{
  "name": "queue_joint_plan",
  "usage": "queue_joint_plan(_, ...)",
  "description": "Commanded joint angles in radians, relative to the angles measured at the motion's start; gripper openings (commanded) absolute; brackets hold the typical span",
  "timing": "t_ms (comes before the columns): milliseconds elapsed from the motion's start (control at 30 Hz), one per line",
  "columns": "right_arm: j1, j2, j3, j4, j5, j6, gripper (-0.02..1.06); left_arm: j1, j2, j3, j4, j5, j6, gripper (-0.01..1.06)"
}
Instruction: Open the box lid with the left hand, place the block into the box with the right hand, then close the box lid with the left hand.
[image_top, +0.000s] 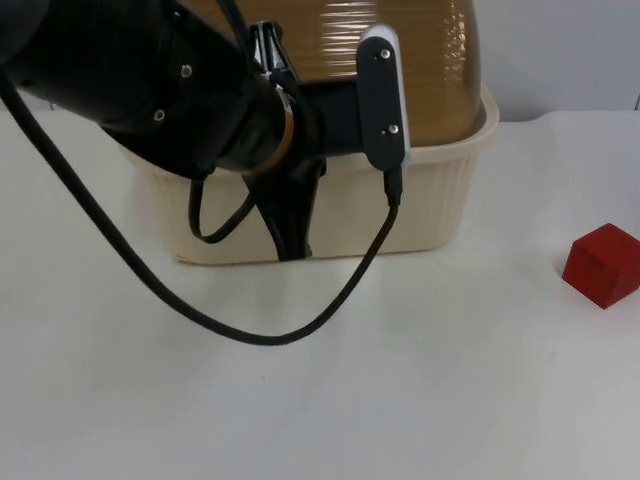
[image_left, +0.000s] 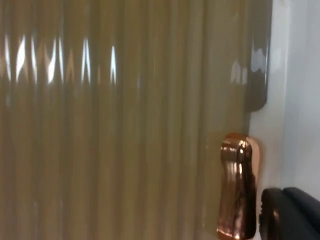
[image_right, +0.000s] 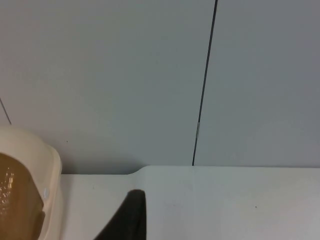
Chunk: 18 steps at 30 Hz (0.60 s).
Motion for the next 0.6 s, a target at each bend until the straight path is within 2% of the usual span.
queue_joint_plan(0,-0.002,-0.006,-0.009,-0.002,-0.003,-0.008,1.05,0.002,0.009,-0.032,0.003,0.002,-0.005,0.0)
queue_joint_plan(300,-0.002,-0.006,-0.009,-0.002,0.002,-0.008,1.05,0.002,0.009,-0.051,0.003,0.009,-0.005,0.0)
queue_joint_plan(567,-0.002,-0.006,-0.009,-0.002,0.002,-0.008,1.05,0.002,0.009,-0.051,0.003,0.071,-0.005,0.0)
